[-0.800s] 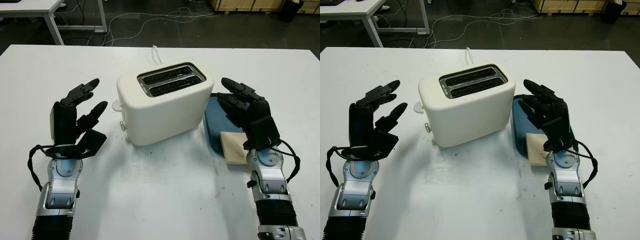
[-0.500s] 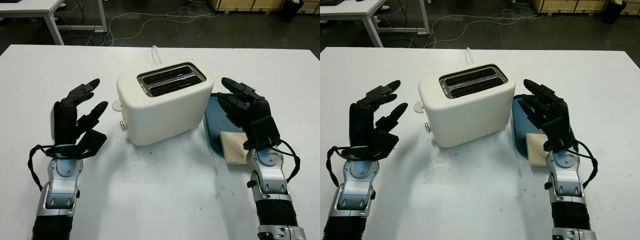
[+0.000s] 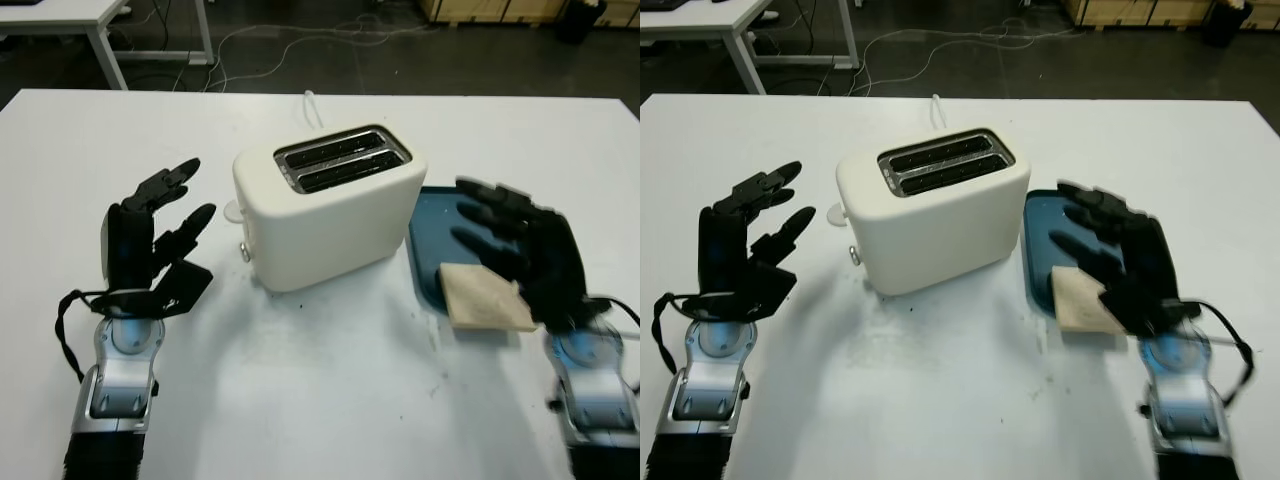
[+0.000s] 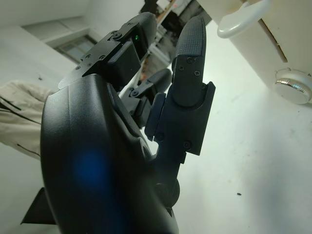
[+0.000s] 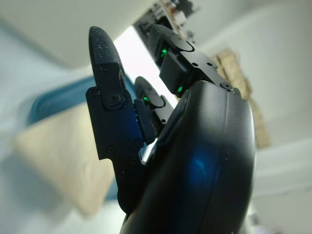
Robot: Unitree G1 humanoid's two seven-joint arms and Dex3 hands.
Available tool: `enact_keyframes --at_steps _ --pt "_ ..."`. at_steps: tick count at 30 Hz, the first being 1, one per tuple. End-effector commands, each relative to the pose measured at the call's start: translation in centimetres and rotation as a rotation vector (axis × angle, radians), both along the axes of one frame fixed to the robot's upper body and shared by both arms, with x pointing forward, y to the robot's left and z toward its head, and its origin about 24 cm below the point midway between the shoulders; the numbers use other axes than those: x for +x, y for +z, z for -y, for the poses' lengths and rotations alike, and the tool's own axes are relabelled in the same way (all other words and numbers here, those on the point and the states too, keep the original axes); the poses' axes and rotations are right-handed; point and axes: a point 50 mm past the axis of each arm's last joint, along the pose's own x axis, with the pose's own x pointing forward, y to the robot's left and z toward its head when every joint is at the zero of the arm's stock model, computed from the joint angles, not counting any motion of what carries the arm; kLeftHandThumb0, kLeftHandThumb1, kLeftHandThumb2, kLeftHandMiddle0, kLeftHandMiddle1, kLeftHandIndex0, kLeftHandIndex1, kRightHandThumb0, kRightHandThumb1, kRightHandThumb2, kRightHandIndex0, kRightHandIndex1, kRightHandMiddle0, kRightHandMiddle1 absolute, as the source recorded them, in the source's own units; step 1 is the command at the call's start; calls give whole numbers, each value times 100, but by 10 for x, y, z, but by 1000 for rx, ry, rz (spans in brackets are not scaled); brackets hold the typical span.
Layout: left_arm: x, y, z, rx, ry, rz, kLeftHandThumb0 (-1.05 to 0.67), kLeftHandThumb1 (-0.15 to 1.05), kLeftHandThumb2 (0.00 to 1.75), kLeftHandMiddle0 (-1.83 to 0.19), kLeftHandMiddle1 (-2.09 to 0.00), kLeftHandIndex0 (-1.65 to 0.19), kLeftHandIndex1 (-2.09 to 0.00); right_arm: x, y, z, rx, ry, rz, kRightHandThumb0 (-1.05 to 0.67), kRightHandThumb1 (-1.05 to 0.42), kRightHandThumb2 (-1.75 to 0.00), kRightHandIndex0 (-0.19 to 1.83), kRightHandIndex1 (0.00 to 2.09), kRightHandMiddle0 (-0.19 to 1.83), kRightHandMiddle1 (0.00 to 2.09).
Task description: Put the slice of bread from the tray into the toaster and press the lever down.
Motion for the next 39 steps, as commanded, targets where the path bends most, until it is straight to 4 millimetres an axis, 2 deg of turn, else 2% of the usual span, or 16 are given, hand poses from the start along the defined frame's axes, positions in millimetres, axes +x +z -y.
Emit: enact_keyframes --at_steps 1,4,7,11,16,21,27,32,39 --pt "0 2 -1 1 -3 13 -53 92 27 -57 -61 -75 0 -11 0 -2 -122 51 -3 -61 -92 -2 57 0 52 0" --pt "0 1 -1 1 -2 19 -52 92 27 -58 -62 -75 0 -22 -5 -2 -319 98 -57 -66 -92 -2 42 0 39 0" --pt "0 2 -2 -1 0 18 -52 92 26 -57 -63 -75 0 -24 -5 -3 -526 130 -142 -75 -92 -6 17 0 17 0" --pt "-1 2 -3 -6 7 20 -51 92 25 -57 -64 -76 0 -30 -3 -2 -668 144 -203 -80 -91 -3 2 0 2 0" --pt "-1 2 -3 -6 6 20 -50 92 24 -57 -65 -76 -1 -33 -2 -2 -748 162 -242 -89 -92 -10 0 0 0 0" --pt "-1 1 -3 -8 7 19 -52 92 25 -57 -66 -76 0 -31 -12 -2 -818 118 -215 -86 -92 -10 0 0 0 0" --pt "-2 1 -3 0 3 21 -51 92 25 -57 -66 -76 0 -28 -38 0 -871 31 -190 -73 -92 -6 0 0 0 0" --pt "-2 1 -2 -2 4 23 -51 92 25 -57 -67 -76 0 -26 -57 7 -873 -14 -103 -57 -92 -4 3 2 7 3" --pt "-2 2 -3 2 4 28 -51 92 26 -56 -66 -76 0 -23 -68 15 -908 -29 -117 -52 -92 -6 4 3 10 4"
